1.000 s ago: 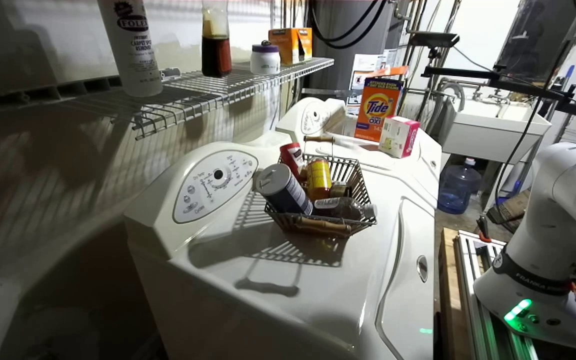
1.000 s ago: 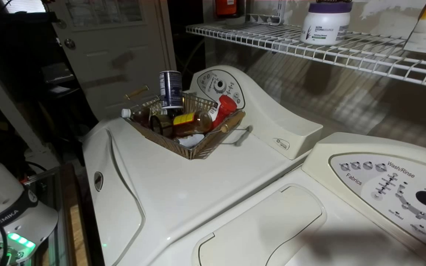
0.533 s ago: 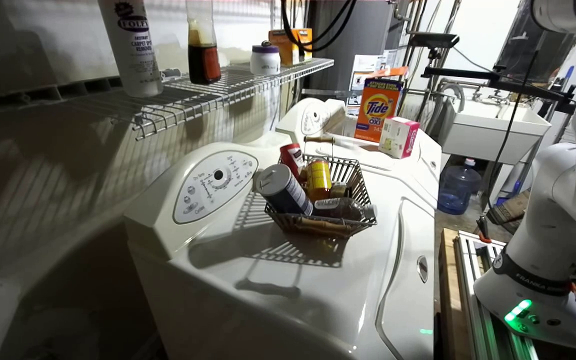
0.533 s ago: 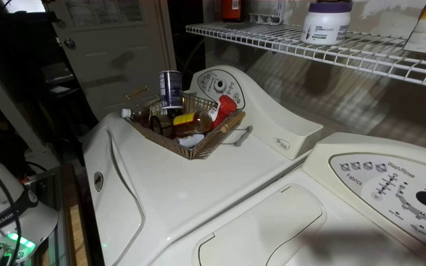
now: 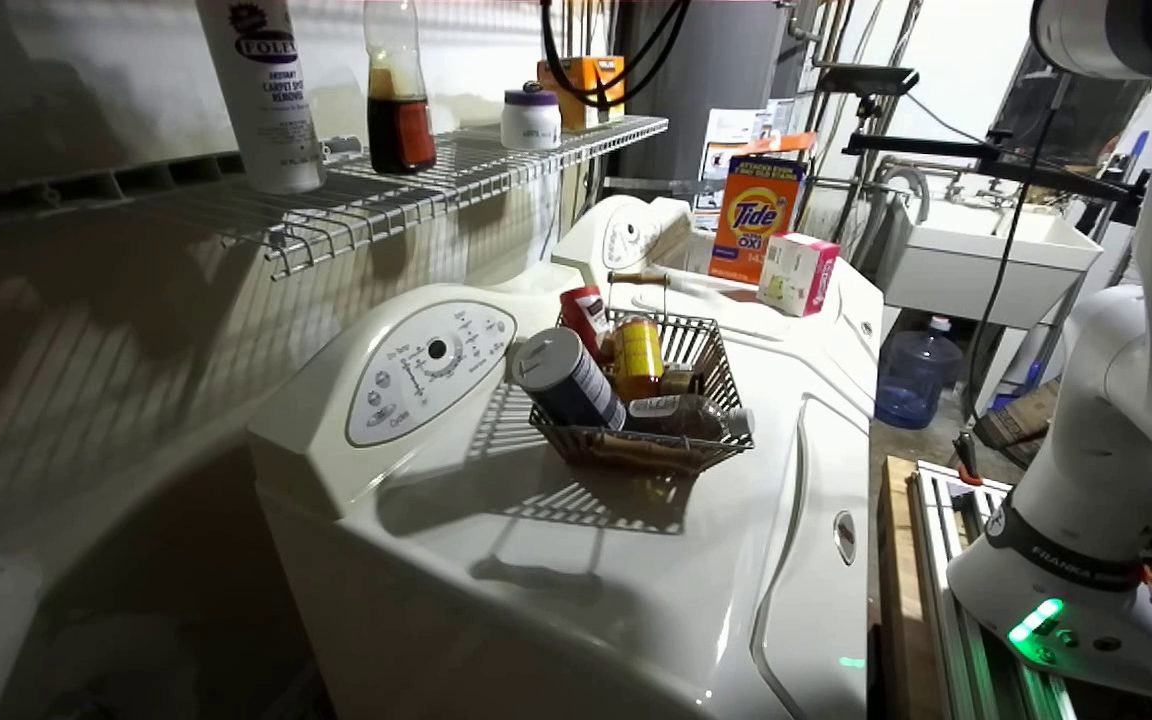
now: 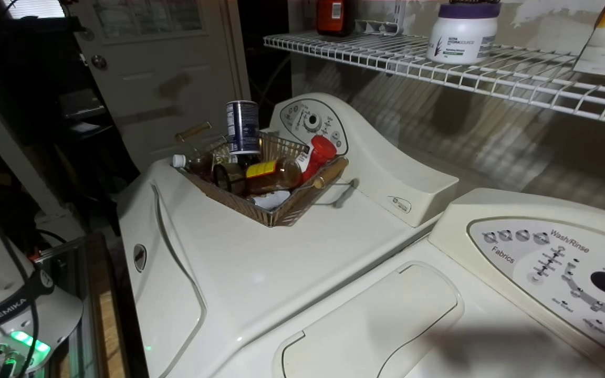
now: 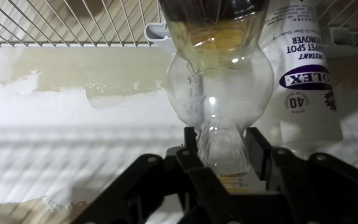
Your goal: Put the bottle with the brown liquid on the bottom shelf.
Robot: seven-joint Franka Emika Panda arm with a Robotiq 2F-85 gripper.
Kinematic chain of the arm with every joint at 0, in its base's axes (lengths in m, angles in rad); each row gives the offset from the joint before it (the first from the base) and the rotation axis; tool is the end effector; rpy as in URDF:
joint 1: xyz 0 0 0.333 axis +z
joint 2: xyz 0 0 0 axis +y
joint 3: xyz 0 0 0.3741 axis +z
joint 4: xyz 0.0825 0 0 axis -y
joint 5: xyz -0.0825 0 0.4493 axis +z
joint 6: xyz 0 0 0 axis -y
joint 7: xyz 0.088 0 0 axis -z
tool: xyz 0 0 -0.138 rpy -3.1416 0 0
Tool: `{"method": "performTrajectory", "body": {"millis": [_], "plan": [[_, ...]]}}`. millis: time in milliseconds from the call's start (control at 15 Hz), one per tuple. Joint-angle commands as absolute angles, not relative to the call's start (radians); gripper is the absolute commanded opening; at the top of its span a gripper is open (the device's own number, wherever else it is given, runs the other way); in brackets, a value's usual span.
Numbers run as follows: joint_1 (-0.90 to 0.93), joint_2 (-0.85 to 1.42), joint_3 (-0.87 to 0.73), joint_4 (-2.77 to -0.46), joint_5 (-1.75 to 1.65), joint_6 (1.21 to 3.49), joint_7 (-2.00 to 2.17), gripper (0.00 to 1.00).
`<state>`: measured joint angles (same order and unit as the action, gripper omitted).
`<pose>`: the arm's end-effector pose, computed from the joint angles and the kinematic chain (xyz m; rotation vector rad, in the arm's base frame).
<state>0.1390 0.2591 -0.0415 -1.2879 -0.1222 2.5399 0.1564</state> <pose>0.7821 0.0815 0.7652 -2.7542 -0.0159 -1.5030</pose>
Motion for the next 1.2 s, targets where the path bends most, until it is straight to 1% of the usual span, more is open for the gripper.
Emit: {"method": "performTrajectory", "body": {"millis": [0,200,267,333,400,600,667,867,1133], "plan": [[0.148,0.284,-0.059,-1.225,-0.150,2.517,0.203,0.19],[0.148,0.282,-0.063,-1.233,-0.148,2.518,0.207,0.19],[0.150,0.281,-0.067,-1.235,-0.153,2.518,0.213,0.69],[0.150,0.280,-0.069,-1.237,-0.153,2.516,0.214,0.71],[0.151,0.280,-0.071,-1.236,-0.155,2.516,0.218,0.76],[0.153,0.279,-0.073,-1.222,-0.158,2.517,0.225,0.97],[0.153,0.278,-0.074,-1.219,-0.159,2.519,0.227,1.00],[0.156,0.257,-0.084,-1.241,-0.179,2.525,0.249,1.00],[0.147,0.208,-0.082,-1.324,-0.164,2.550,0.248,1.00]]}}
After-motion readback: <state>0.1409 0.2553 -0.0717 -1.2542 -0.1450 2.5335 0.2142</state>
